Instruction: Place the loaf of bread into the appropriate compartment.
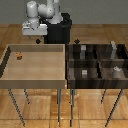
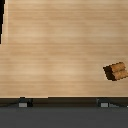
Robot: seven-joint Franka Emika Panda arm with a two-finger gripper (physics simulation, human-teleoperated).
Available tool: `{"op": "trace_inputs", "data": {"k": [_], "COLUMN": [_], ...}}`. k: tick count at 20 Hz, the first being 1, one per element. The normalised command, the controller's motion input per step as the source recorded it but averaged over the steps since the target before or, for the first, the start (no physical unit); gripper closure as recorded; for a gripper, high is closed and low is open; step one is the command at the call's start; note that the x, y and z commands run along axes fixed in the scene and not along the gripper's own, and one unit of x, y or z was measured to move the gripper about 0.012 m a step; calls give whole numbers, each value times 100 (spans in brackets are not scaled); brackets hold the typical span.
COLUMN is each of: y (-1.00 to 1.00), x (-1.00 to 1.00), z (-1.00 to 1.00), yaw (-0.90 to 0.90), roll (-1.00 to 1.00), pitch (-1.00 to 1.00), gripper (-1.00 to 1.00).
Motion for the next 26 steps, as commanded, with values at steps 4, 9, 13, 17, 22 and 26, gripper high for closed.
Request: {"op": "trace_inputs", "data": {"k": [4,9,13,17,22,26], "y": [-100,-100,-100,0,20,0], "x": [0,0,0,75,20,25], "z": [0,0,0,0,0,0], "yaw": [0,0,0,0,0,0], "roll": [0,0,0,0,0,0], "pitch": [0,0,0,0,0,0], "gripper": [-100,-100,-100,-100,-100,-100]}}
